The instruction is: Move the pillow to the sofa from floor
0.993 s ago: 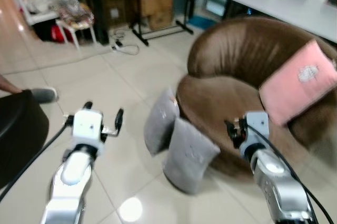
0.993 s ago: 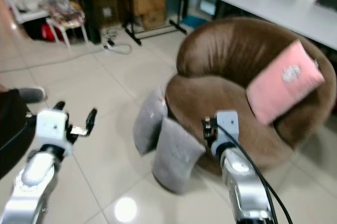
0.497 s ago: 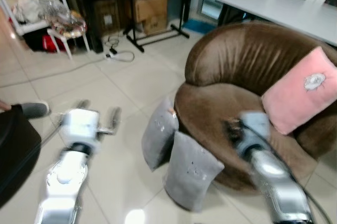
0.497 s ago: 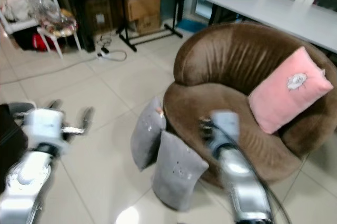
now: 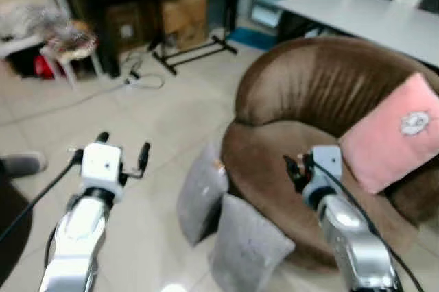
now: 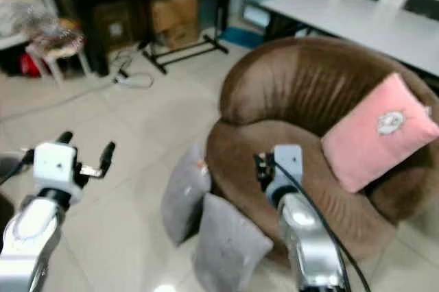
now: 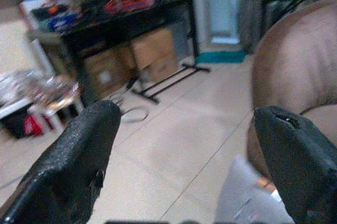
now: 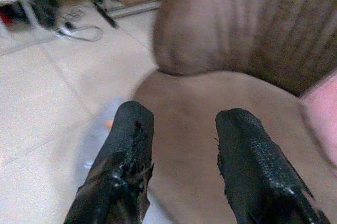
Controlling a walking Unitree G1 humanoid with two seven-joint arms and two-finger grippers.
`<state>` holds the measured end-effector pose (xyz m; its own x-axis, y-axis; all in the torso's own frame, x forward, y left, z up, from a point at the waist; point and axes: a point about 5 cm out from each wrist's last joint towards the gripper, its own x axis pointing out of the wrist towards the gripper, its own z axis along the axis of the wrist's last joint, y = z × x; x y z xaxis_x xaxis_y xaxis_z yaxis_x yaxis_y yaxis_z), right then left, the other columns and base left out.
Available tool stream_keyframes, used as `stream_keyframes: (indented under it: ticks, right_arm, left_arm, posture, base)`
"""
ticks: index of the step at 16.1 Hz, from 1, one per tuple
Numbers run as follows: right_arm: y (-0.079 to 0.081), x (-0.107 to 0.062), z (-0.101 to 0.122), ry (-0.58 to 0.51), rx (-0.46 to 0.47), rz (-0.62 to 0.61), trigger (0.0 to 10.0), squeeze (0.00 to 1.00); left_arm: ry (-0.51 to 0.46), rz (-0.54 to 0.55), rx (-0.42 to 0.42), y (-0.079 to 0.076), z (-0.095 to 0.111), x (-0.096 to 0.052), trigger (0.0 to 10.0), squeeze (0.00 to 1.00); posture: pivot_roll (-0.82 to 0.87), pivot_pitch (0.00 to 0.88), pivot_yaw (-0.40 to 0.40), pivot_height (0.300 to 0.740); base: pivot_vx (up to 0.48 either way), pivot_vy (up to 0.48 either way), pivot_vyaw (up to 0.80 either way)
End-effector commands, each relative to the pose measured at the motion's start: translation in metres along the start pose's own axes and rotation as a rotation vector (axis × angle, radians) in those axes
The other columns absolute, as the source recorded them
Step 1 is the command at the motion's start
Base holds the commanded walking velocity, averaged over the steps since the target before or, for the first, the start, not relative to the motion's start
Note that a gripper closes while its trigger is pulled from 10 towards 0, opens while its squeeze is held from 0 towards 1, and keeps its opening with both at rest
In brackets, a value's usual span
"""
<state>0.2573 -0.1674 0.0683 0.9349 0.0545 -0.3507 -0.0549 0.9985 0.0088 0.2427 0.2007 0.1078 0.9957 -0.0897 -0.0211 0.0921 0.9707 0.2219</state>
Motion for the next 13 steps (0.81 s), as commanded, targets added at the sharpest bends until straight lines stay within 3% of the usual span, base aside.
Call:
stream_keyframes:
  ticks: [1, 3, 11, 13]
  right_arm:
    - [-0.0030, 0.0003, 0.0035, -0.013, -0.015, -0.019, 10.0, 0.00]
    - [-0.0048, 0.0007, 0.0015, -0.009, -0.026, -0.026, 10.0, 0.00]
    - [-0.0110, 0.0038, -0.0031, 0.010, -0.037, -0.029, 10.0, 0.00]
    - [-0.0106, 0.0036, -0.0031, 0.006, -0.031, -0.026, 10.0, 0.00]
  left_arm:
    - [0.003, -0.012, 0.012, 0.0005, 0.0001, 0.0002, 10.0, 0.00]
    - [0.009, -0.009, 0.009, 0.0000, -0.0010, 0.0012, 10.0, 0.00]
    - [0.017, -0.003, 0.036, 0.0000, -0.0044, 0.0019, 10.0, 0.00]
    - [0.015, 0.013, 0.044, 0.0021, -0.0060, 0.0006, 10.0, 0.00]
  posture:
    - [-0.01, 0.000, -0.040, 0.740]
    - [-0.01, 0.000, -0.042, 0.740]
    - [0.00, 0.000, -0.048, 0.740]
    - [0.00, 0.000, -0.048, 0.715]
  base:
    - [0.386, 0.000, 0.00]
    - [0.319, 0.000, 0.00]
    - [0.000, 0.000, 0.00]
    - [0.000, 0.000, 0.00]
